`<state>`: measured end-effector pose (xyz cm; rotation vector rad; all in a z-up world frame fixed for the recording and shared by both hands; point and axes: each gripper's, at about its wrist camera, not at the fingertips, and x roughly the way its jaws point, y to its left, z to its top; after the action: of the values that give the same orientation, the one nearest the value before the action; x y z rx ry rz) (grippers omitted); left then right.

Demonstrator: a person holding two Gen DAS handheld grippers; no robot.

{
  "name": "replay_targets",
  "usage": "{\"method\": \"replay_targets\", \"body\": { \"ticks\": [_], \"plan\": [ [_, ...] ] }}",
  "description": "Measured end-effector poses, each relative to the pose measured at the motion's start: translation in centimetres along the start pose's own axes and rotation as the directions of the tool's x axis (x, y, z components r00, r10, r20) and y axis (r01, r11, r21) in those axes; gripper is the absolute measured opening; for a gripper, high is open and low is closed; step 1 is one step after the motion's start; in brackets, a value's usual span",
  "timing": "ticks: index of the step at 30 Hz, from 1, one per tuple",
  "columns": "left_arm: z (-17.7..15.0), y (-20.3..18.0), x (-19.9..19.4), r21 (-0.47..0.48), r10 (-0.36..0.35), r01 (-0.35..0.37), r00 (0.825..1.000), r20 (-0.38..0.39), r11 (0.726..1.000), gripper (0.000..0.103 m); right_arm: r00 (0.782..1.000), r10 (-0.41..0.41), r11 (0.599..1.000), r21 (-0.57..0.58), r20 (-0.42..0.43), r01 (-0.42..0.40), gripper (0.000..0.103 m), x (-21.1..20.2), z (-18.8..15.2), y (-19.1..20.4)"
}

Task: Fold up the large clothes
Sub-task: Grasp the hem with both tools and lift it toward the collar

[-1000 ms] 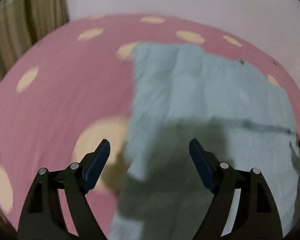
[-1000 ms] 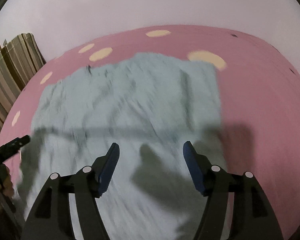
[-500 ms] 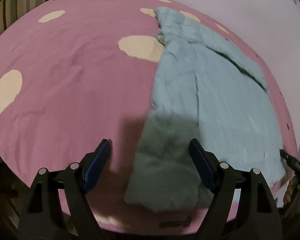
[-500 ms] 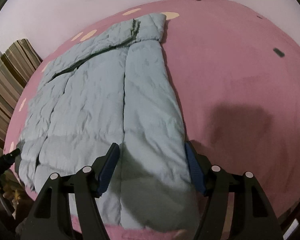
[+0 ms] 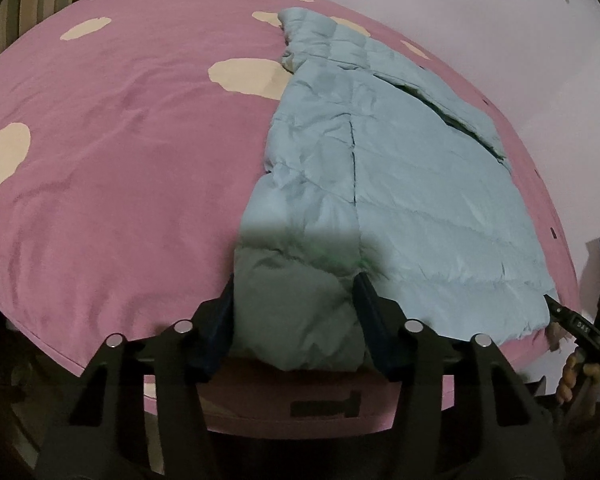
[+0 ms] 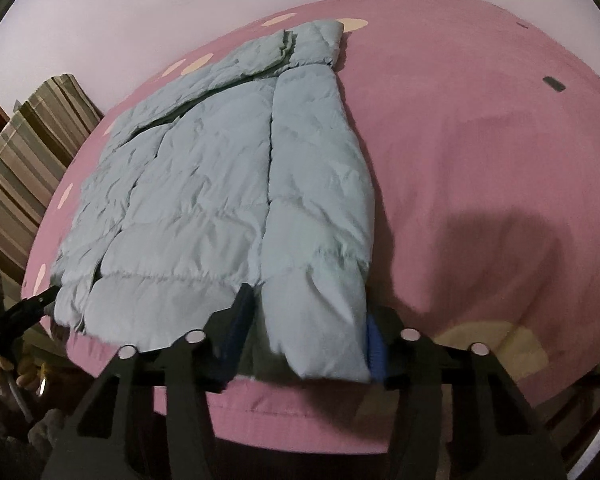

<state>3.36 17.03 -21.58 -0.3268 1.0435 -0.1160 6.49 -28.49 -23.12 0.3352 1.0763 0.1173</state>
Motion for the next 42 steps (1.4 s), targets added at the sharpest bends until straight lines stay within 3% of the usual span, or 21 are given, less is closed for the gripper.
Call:
{"method": "replay_targets", "body": {
  "ticks": [2, 5, 11, 18, 22, 26, 33, 38, 42],
  "plan": [
    [-0.1, 0.0, 0.0, 0.000, -0.005, 0.005, 1.000, 0.002, 1.000, 0.045, 1.000, 0.013, 1.000, 0.002, -0.003, -0.013, 0.038, -0.1, -0.2, 0.0],
    [-0.2, 0.2, -0.2, -0.014, -0.043, 0.043, 0.999, 0.002, 0.999, 0.027, 0.999, 0.038, 0.999, 0.004, -0.004, -0.038, 0.027, -0.2, -0.5, 0.1],
    [0.0, -0.2, -0.9, -0.003, -0.048, 0.048, 0.998, 0.033, 0.999, 0.009, 0.996, 0.084, 0.996, 0.024, 0.002, -0.084, 0.013, -0.4, -0.5, 0.2],
    [2.6, -1.7, -3.9, 0.012, -0.056, 0.055, 0.987, 0.149, 0.998, 0.006, 0.985, 0.158, 0.986, 0.044, 0.069, -0.161, 0.010, -2.6, 1.4, 0.5],
    [6.3, -2.7, -4.2, 0.027, -0.056, 0.052, 0.980, 0.190, 0.998, 0.006, 0.973, 0.205, 0.976, 0.050, 0.109, -0.211, 0.010, -3.1, 4.5, 0.8],
    [10.2, -3.3, -2.7, 0.022, -0.036, 0.032, 0.976, 0.215, 0.999, 0.006, 0.968, 0.202, 0.977, 0.038, 0.148, -0.209, 0.009, -2.5, 8.4, 1.3],
    [17.0, -3.6, 3.3, 0.026, 0.030, -0.035, 0.984, 0.176, 0.999, 0.006, 0.973, 0.198, 0.970, 0.117, 0.122, -0.212, 0.009, 2.9, 14.9, -0.1],
    [19.3, -3.1, 7.8, 0.030, 0.076, -0.080, 0.990, 0.115, 0.996, 0.006, 0.985, 0.167, 0.969, 0.178, 0.044, -0.172, 0.009, 8.6, 17.4, -1.3],
    [19.7, -2.9, 9.4, 0.051, 0.090, -0.095, 0.991, 0.100, 0.994, 0.006, 0.985, 0.170, 0.967, 0.188, 0.016, -0.170, 0.009, 10.9, 18.0, -1.6]
  ]
}}
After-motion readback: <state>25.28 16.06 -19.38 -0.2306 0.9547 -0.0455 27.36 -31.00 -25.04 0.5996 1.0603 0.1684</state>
